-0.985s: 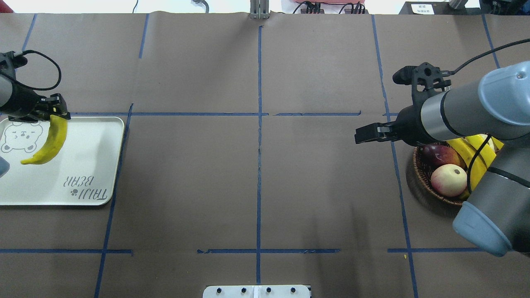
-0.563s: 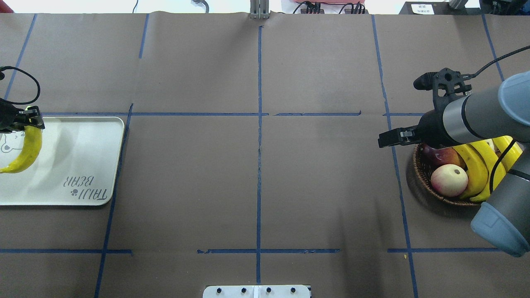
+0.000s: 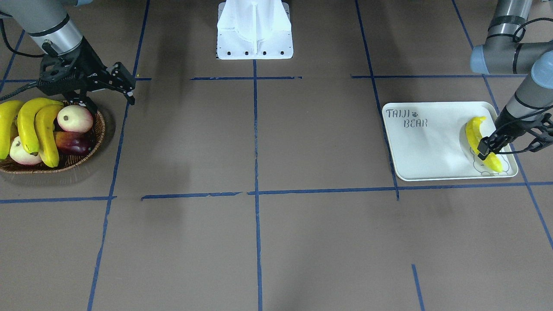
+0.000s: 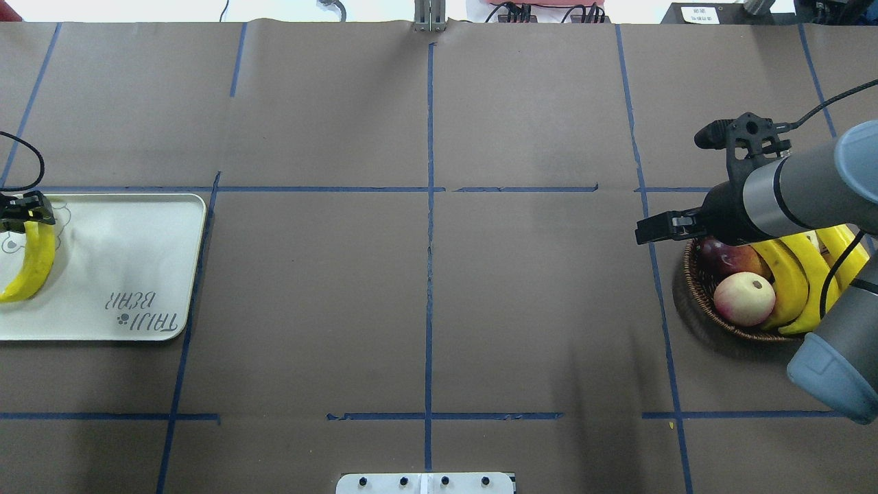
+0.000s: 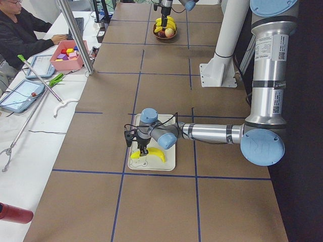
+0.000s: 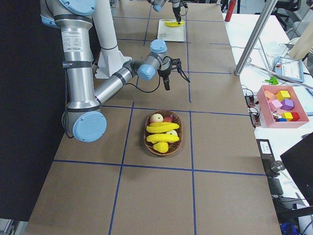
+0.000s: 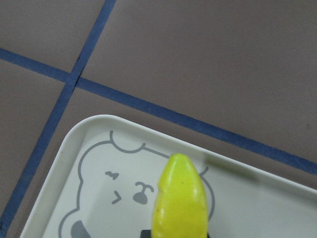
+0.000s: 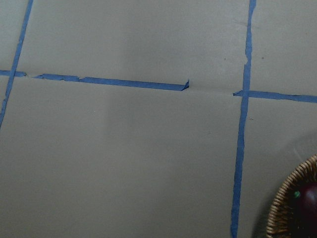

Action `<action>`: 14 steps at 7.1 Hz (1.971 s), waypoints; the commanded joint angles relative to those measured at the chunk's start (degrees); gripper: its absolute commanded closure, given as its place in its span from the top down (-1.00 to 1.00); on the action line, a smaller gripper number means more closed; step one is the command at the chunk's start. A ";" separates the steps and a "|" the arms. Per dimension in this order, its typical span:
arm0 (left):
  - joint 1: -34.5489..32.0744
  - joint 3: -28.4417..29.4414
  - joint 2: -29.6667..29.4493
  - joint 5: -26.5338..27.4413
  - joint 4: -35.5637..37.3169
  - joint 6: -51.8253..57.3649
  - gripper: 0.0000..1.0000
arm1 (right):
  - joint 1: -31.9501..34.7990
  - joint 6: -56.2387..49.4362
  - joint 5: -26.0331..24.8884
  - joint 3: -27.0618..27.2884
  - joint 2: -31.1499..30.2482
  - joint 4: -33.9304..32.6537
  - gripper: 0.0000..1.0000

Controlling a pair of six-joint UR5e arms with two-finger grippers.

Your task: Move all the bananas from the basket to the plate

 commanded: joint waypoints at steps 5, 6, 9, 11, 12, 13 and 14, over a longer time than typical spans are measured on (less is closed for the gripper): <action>-4.42 -4.95 0.03 -10.53 1.70 8.05 0.99 | 18.72 -25.27 13.52 -3.43 -12.10 -0.10 1.00; -4.89 -5.75 0.21 -11.44 1.71 8.01 0.99 | 20.41 -27.61 15.28 -3.78 -15.53 -0.10 1.00; -4.89 -6.81 0.12 -11.54 1.62 7.40 0.99 | 26.49 -41.14 16.55 -7.10 -23.46 0.69 1.00; -4.80 -7.33 0.03 -11.63 1.62 7.31 0.99 | 26.14 -40.64 16.43 -11.50 -22.60 0.69 0.99; -4.80 -7.34 0.03 -11.63 1.62 7.31 0.99 | 24.83 -40.55 16.44 -12.21 -22.42 0.60 0.99; -4.72 -7.25 0.03 -11.63 1.62 7.39 0.99 | 23.78 -40.55 16.44 -12.48 -22.42 0.60 0.99; -4.63 -7.16 -0.06 -11.54 1.62 7.31 0.99 | 21.59 -40.46 16.35 -13.35 -22.24 0.60 0.99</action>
